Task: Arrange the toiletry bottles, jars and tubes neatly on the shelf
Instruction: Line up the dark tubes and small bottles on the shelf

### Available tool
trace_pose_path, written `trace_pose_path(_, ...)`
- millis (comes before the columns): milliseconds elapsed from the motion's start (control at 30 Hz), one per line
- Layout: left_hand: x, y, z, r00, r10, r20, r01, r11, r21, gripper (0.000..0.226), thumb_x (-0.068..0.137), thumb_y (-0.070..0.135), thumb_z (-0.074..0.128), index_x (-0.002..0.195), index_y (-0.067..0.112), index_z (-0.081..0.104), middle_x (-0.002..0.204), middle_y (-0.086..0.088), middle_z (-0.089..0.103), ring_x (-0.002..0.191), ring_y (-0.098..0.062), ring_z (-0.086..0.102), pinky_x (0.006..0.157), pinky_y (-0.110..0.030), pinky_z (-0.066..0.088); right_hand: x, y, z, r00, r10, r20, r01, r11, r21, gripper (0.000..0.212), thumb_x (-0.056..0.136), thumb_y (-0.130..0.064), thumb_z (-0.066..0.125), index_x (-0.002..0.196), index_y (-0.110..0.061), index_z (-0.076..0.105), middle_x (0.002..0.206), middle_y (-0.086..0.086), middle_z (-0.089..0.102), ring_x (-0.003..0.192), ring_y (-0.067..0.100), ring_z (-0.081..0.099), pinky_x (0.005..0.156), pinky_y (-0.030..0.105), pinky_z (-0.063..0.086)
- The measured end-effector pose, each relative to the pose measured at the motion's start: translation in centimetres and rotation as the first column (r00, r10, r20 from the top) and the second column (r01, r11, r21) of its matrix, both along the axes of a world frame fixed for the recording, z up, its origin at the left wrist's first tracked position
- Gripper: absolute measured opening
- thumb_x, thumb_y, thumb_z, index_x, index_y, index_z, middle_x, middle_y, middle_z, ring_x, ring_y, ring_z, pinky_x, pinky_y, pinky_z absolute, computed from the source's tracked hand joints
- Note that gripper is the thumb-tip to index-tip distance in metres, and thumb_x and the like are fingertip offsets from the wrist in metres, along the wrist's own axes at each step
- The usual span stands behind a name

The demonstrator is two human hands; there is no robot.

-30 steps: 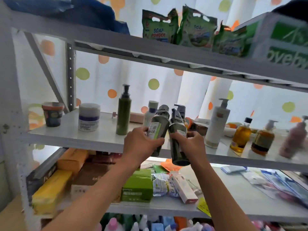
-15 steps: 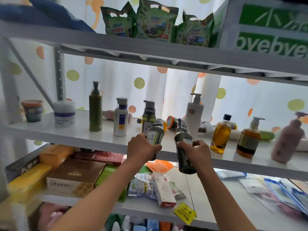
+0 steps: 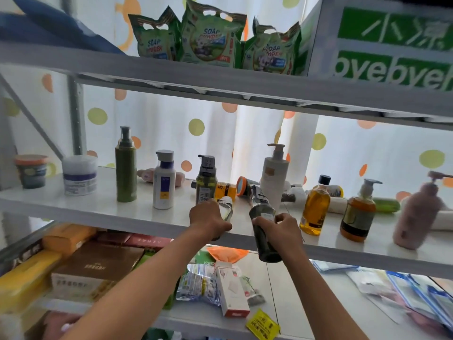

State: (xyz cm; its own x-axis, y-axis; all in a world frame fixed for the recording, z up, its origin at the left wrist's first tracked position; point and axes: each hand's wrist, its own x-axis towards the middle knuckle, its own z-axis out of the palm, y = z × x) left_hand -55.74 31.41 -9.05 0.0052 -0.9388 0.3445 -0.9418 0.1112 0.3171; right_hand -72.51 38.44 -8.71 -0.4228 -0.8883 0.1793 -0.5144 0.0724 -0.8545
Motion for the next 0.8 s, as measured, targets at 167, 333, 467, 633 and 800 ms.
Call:
trace_pose_path(167, -0.4, -1.7, -0.2, 0.997, -0.010, 0.072, 0.009, 1.000, 0.019, 0.061, 0.074, 0.057, 0.067, 0.118, 0.015, 0.056, 0.109, -0.004, 0.066, 0.098, -0.022, 0.062, 0.074, -0.029, 0.050, -0.7, -0.9, 0.7, 0.998, -0.001, -0.067, 0.000, 1.000, -0.005, 0.051, 0.078, -0.047, 0.072, 0.112, -0.012, 0.056, 0.093, 0.002, 0.061, 0.081, 0.018, 0.058, 0.062, 0.027, 0.048)
trace_pose_path(333, -0.9, -1.7, -0.7, 0.997, 0.011, 0.072, -0.006, 0.997, -0.080, 0.052, 0.092, 0.054, 0.046, 0.117, 0.011, 0.060, 0.113, -0.009, 0.063, 0.101, -0.024, 0.061, 0.075, -0.030, 0.049, -0.2, -1.5, 0.7, 0.996, 0.029, -0.090, -0.029, 1.000, 0.004, 0.045, 0.079, -0.046, 0.073, 0.104, -0.013, 0.056, 0.085, 0.001, 0.060, 0.074, 0.015, 0.057, 0.057, 0.023, 0.045)
trace_pose_path(467, 0.3, -0.6, -0.9, 0.997, -0.072, 0.031, 0.077, 0.975, -0.207, 0.048, 0.097, 0.049, 0.036, 0.126, 0.014, 0.054, 0.121, -0.007, 0.055, 0.107, -0.024, 0.058, 0.081, -0.033, 0.050, 0.6, -2.5, -0.1, 0.997, 0.010, -0.078, -0.010, 1.000, -0.004, 0.053, 0.075, -0.048, 0.075, 0.108, -0.013, 0.053, 0.096, 0.006, 0.063, 0.079, 0.019, 0.060, 0.055, 0.023, 0.044)
trace_pose_path(633, 3.4, 0.1, -1.1, 0.917, -0.393, 0.073, 0.398, 0.913, -0.089, 0.027, 0.078, 0.034, 0.062, 0.098, 0.015, 0.060, 0.103, -0.003, 0.056, 0.090, -0.019, 0.055, 0.076, -0.028, 0.051, 1.4, -4.0, -0.5, 0.998, -0.050, -0.044, 0.049, 0.998, -0.028, 0.076, 0.062, -0.063, 0.073, 0.112, -0.011, 0.051, 0.095, 0.006, 0.064, 0.075, 0.019, 0.065, 0.049, 0.021, 0.045)
trace_pose_path(800, 4.1, -1.0, -0.5, 0.895, -0.435, 0.101, 0.443, 0.894, -0.076, 0.018, 0.084, 0.015, 0.066, 0.101, 0.013, 0.066, 0.108, -0.003, 0.060, 0.095, -0.019, 0.059, 0.078, -0.021, 0.042, 2.3, -5.2, -0.9, 0.994, -0.068, -0.088, 0.065, 0.997, -0.037, 0.074, 0.063, -0.062, 0.072, 0.113, -0.012, 0.048, 0.097, 0.004, 0.062, 0.078, 0.018, 0.064, 0.055, 0.023, 0.050)
